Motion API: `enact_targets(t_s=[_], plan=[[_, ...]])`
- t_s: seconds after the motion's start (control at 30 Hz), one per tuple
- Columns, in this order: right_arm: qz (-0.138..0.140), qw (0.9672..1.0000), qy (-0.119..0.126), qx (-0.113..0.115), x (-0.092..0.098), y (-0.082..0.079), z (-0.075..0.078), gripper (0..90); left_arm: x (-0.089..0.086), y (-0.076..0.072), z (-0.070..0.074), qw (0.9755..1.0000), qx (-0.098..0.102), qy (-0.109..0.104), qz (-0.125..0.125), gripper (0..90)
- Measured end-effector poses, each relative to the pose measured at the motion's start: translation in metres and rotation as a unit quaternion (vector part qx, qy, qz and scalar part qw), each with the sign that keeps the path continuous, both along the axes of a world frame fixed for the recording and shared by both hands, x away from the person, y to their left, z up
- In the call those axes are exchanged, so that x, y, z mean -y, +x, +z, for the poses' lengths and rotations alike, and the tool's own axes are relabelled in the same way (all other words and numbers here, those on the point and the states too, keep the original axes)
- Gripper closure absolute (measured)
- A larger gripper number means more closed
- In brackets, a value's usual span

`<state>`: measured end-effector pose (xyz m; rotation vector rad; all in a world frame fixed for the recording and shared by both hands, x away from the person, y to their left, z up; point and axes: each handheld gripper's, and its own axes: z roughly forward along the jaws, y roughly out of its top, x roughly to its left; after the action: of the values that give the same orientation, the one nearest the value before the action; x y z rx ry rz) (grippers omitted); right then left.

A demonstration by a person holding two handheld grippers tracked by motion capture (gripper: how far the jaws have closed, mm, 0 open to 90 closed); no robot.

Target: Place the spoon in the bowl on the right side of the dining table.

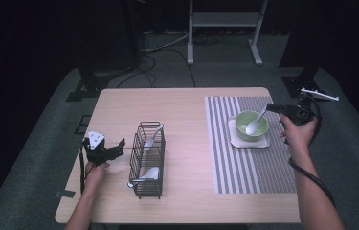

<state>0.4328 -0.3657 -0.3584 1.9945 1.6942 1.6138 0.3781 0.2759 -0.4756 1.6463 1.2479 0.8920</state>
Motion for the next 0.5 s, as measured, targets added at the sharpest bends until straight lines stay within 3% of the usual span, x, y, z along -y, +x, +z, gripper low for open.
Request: enact_targets(t_s=[0.5], plan=[[-0.007, 0.9999, 0.004, -0.007, 0.002, 0.006, -0.013, 85.6, 0.0, 0.0, 0.0, 1.0, 0.0, 0.0, 0.0, 1.0]])
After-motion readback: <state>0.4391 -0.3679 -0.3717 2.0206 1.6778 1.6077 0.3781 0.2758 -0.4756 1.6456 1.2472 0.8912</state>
